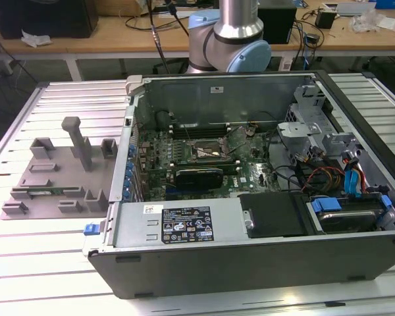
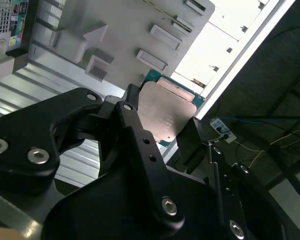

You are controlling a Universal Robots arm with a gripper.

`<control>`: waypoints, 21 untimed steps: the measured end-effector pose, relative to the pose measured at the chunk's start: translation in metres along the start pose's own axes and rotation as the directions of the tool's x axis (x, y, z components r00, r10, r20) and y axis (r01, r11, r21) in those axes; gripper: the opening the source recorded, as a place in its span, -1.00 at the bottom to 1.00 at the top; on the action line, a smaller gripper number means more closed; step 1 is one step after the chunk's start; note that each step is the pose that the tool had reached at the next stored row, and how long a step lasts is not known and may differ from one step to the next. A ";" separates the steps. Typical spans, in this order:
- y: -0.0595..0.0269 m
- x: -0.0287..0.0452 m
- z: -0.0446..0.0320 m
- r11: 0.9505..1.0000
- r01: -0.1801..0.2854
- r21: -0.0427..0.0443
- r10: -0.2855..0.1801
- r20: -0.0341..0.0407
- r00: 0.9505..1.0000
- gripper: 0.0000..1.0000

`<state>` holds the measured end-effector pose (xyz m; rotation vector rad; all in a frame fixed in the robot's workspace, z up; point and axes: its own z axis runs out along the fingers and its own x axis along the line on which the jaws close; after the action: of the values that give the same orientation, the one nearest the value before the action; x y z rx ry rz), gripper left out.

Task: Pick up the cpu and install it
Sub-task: 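Pick up the cpu and move it towards the insertion slot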

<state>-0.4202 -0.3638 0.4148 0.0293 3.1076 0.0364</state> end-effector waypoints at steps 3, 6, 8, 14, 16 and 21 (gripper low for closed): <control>0.0001 -0.0053 0.0002 1.000 0.000 0.000 0.000 0.000 1.000 0.09; 0.0002 -0.0100 0.0004 1.000 0.000 0.000 0.000 0.000 1.000 0.09; 0.0002 -0.0132 0.0005 1.000 0.000 0.000 0.000 0.000 1.000 0.09; 0.0009 -0.0572 0.0020 1.000 0.000 0.000 0.000 0.000 1.000 0.09; 0.0010 -0.0613 0.0022 1.000 0.000 0.000 0.000 0.000 1.000 0.09; 0.0012 -0.0740 0.0026 1.000 0.000 0.000 0.000 0.000 1.000 0.09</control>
<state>-0.3462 -0.3640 0.4147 0.0293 3.1074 0.0365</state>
